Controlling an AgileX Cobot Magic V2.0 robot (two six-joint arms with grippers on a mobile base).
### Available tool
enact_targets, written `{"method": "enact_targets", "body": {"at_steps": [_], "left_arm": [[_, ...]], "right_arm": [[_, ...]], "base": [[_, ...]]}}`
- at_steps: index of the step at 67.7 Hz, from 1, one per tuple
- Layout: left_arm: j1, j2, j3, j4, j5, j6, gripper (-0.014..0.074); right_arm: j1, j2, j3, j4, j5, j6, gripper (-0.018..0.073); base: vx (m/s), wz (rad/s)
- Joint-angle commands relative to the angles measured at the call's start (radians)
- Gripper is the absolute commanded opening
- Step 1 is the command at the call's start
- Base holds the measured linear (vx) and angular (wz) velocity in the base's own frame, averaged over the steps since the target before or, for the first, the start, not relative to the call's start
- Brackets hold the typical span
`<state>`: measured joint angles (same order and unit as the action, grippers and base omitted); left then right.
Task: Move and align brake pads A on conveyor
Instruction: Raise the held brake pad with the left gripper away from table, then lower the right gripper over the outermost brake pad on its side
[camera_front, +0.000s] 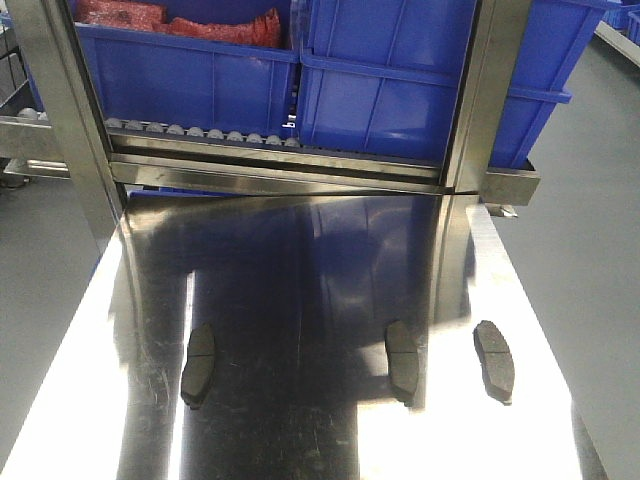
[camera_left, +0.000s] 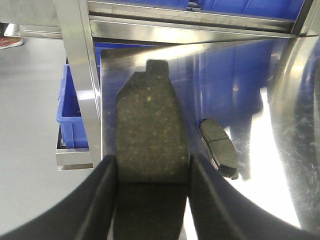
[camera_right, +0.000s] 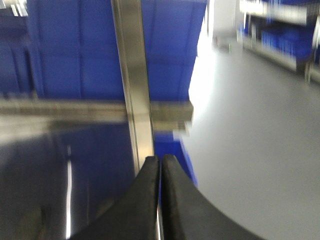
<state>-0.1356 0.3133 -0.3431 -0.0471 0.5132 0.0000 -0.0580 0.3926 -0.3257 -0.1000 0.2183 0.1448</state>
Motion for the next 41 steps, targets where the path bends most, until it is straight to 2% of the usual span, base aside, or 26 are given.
{"method": "enact_targets", "body": {"at_steps": [1, 12, 26, 41], "left_arm": [[-0.002, 0.007, -0.028, -0.007, -0.093, 0.000, -0.0006], [-0.002, 0.007, -0.028, -0.007, -0.092, 0.000, -0.0006], [-0.002, 0.007, -0.028, -0.007, -0.092, 0.000, -0.0006], [-0.002, 0.007, -0.028, -0.007, -0.092, 0.000, -0.0006]], "right_arm": [[0.000, 0.140, -0.111, 0.011, 0.107, -0.010, -0.0007], [0.000, 0.324, -0.219, 0.164, 0.331, -0.011, -0.0007], [0.000, 0.422, -0.241, 0.169, 0.461, -0.040, -0.0007], [0.000, 0.435, -0.242, 0.140, 0.512, -0.053, 0.0027]], "base": [[0.00, 0.00], [0.00, 0.00], [0.00, 0.00], [0.00, 0.00]]}}
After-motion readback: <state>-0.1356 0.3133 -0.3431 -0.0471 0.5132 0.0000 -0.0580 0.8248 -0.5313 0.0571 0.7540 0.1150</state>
